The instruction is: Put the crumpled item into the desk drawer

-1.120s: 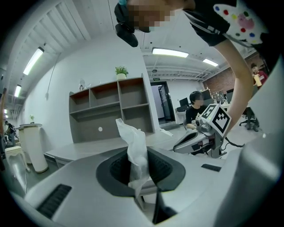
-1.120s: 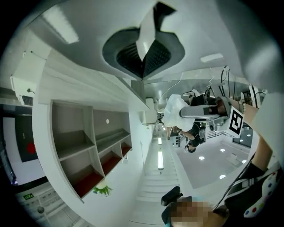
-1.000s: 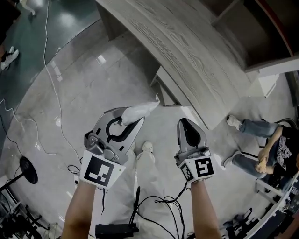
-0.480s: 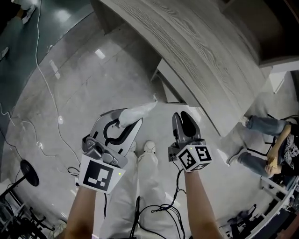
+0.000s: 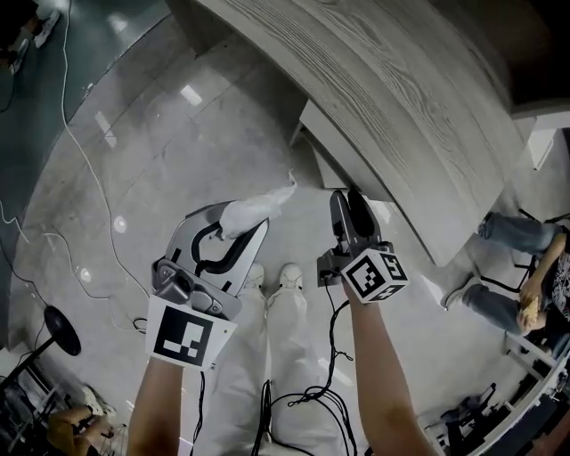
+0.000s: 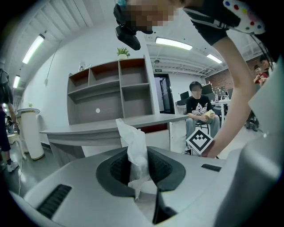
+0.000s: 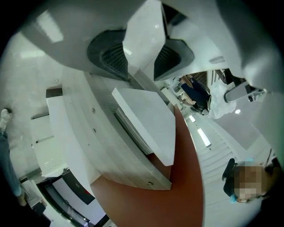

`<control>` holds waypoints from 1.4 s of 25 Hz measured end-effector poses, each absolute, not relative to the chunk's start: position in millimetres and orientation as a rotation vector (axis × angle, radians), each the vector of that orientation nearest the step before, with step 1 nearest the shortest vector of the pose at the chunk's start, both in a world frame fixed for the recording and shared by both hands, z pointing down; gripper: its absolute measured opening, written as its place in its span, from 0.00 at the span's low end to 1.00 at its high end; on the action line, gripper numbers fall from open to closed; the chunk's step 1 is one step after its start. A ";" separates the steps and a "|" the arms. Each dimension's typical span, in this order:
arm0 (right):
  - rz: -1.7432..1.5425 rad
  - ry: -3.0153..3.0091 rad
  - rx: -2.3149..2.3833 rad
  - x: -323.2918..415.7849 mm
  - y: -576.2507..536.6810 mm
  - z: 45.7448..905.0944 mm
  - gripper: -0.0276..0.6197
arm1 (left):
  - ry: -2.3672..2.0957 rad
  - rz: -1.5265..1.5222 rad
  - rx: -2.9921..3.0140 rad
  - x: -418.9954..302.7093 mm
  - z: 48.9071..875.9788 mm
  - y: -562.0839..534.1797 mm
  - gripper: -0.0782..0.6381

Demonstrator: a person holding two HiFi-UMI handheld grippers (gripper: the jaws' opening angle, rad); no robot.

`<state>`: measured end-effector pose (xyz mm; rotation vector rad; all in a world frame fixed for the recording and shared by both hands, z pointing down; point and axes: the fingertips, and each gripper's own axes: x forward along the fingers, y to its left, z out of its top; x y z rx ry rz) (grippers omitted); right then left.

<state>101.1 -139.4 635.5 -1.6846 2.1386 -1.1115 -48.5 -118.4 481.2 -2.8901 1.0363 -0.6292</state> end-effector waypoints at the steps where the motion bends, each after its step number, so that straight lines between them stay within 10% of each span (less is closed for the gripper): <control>1: -1.111 2.120 -1.681 103.1 -142.3 636.4 0.33 | 1.036 -0.631 -2.891 -47.7 482.4 -118.8 0.20; 35: -1.029 2.172 -1.508 115.8 -153.1 618.6 0.20 | 1.066 -0.672 -2.872 -55.6 482.2 -123.4 0.20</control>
